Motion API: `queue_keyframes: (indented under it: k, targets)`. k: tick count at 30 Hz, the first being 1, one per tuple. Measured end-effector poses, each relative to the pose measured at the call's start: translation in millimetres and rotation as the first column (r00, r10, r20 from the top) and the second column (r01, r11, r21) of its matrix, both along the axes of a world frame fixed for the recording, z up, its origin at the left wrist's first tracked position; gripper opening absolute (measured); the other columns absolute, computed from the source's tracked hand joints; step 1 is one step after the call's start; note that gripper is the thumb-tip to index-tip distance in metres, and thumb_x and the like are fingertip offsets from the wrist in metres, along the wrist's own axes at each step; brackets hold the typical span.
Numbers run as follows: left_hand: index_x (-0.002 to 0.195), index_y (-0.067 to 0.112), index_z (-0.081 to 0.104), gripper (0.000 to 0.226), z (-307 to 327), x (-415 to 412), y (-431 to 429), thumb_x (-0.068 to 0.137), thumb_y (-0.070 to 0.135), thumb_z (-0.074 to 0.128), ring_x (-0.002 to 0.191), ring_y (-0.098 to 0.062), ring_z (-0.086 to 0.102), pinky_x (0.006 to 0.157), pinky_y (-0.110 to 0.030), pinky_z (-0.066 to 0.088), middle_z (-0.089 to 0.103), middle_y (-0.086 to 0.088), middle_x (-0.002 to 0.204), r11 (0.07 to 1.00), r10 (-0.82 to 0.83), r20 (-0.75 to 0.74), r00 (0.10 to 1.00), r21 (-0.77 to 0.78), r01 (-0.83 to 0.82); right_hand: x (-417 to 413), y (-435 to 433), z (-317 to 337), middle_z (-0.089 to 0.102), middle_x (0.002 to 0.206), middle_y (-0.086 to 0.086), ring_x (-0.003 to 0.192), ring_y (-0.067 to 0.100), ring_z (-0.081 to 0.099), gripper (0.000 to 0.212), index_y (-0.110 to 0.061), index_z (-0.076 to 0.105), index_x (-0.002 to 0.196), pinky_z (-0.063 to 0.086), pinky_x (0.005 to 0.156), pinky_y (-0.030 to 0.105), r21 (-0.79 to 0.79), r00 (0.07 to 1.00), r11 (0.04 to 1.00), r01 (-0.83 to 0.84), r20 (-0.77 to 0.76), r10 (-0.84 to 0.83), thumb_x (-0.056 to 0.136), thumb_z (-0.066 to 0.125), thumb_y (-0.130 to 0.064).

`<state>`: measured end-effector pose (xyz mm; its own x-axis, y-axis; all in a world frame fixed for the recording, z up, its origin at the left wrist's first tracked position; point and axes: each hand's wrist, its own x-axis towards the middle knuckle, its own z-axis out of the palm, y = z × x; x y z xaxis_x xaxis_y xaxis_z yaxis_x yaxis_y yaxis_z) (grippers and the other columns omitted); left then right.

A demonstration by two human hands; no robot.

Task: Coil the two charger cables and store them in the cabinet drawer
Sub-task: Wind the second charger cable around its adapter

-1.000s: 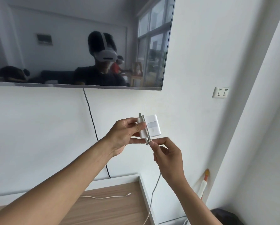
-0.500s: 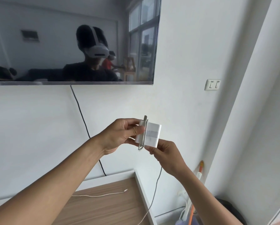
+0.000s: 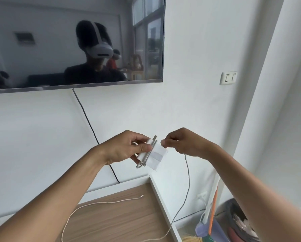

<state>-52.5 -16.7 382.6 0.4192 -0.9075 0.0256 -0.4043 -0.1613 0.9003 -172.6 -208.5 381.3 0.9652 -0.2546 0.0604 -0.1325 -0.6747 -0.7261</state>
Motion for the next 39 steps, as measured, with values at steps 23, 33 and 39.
queue_keyframes:
  k: [23, 33, 39]
  targets:
    - [0.108, -0.004, 0.066, 0.027, 4, 9, 1, 0.091, 0.018, 0.065, 0.073, -0.026, 0.071, 0.064, -0.037, 0.061, 0.071, -0.016, 0.089, 0.873, 0.369, -0.353, 0.86, -0.184, -0.451, 16, 77, -32, 0.043, 0.071, -0.017, 0.051, 0.009, 0.041, 0.021, -0.023, 0.067, 0.106, 0.039, 0.048, 0.026, -0.283, 0.738, 0.924, 0.259, 0.675, 0.0, 0.094, 0.053, -0.012]
    - [0.11, 0.0, 0.067, 0.03, 9, 8, 5, 0.09, 0.023, 0.066, 0.069, -0.023, 0.068, 0.062, -0.031, 0.057, 0.069, -0.011, 0.086, 0.878, 0.31, -0.412, 0.857, -0.222, -0.424, 17, 80, -47, 0.049, 0.078, -0.024, 0.049, 0.013, 0.039, 0.018, -0.024, 0.069, 0.102, 0.032, 0.05, 0.018, -0.205, 0.683, 0.957, 0.204, 0.73, 0.01, 0.091, 0.056, -0.016]
    - [0.107, 0.001, 0.068, 0.031, 6, 3, 2, 0.081, 0.019, 0.075, 0.069, -0.021, 0.066, 0.073, -0.039, 0.061, 0.068, -0.01, 0.088, 0.842, 0.379, -0.386, 0.841, -0.233, -0.487, 15, 87, -54, 0.055, 0.086, -0.014, 0.047, 0.014, 0.04, 0.023, -0.022, 0.068, 0.111, 0.043, 0.046, 0.03, -0.281, 0.68, 0.928, 0.245, 0.732, 0.042, 0.093, 0.054, -0.018]
